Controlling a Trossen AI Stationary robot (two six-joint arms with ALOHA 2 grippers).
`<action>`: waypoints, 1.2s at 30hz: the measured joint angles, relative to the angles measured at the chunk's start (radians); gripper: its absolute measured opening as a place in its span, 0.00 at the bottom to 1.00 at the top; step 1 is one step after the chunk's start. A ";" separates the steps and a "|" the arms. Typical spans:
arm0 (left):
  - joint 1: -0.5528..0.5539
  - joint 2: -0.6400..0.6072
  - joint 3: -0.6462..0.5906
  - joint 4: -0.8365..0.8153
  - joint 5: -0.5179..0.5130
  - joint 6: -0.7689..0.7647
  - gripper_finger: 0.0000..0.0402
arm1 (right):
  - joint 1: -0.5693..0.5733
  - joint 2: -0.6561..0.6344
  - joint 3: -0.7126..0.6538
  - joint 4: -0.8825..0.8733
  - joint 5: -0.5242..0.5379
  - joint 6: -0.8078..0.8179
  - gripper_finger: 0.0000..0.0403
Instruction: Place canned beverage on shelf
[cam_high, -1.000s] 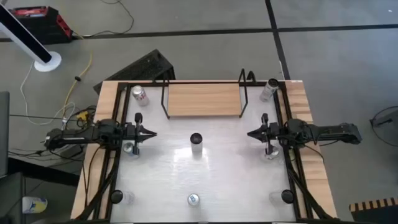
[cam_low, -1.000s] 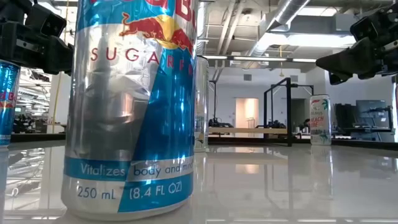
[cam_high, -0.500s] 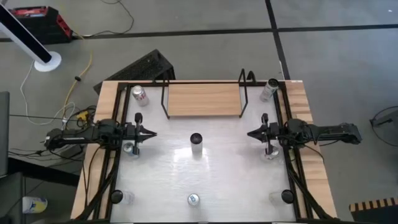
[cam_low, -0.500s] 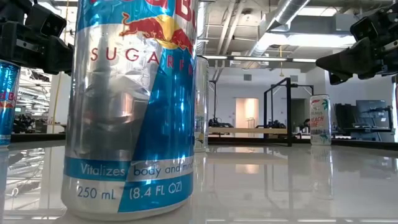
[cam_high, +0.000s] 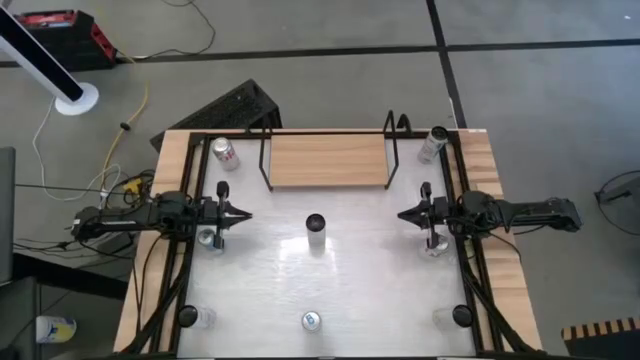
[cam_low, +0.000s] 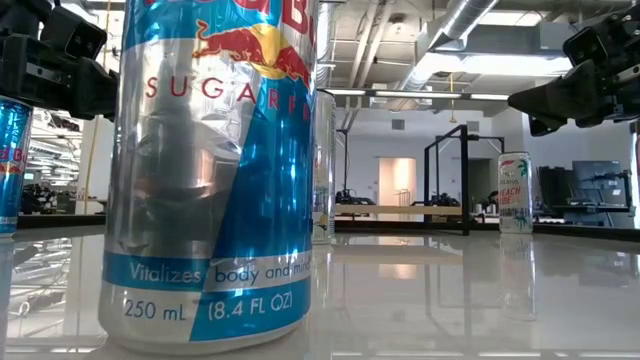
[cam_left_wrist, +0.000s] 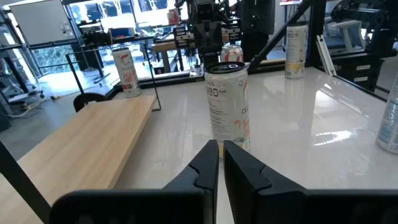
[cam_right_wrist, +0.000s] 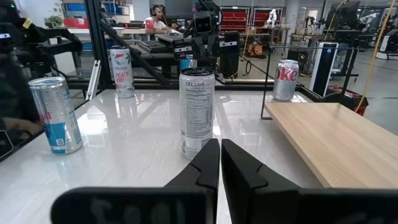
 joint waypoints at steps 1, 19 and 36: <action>0.000 0.000 0.000 0.000 0.000 0.000 0.03 | 0.000 0.000 0.000 0.000 0.000 0.000 0.11; 0.000 0.000 0.000 0.000 0.000 0.000 0.03 | 0.000 0.000 0.000 0.000 0.000 0.000 0.11; 0.000 0.000 0.000 0.005 -0.056 0.009 0.03 | 0.000 0.000 0.000 0.000 0.000 0.000 0.11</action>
